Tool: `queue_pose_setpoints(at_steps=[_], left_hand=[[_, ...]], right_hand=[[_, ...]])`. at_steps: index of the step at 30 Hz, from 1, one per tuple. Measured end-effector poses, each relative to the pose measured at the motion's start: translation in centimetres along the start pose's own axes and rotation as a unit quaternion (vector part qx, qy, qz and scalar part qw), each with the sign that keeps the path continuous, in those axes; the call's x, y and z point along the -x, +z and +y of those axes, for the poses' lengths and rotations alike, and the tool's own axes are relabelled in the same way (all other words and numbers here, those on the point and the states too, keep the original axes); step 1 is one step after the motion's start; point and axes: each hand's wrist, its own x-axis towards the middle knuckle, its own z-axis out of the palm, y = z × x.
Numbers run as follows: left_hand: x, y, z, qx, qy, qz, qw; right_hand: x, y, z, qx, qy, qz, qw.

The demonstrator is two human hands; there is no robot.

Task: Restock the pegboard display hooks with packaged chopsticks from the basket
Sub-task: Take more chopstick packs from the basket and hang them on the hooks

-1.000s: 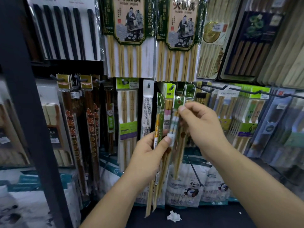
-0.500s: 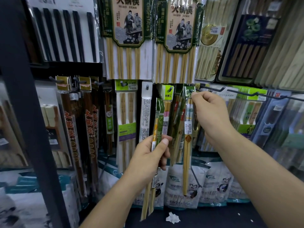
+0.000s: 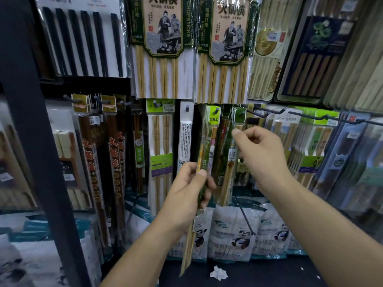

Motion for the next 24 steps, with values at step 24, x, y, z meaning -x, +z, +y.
queue_pose_setpoints(at_steps=[24], left_hand=[[-0.3, 0.5, -0.3, 0.03, 0.005, 0.024, 0.999]], right_hand=[[-0.7, -0.4, -1.1, -0.07, 0.006, -0.051, 0.996]])
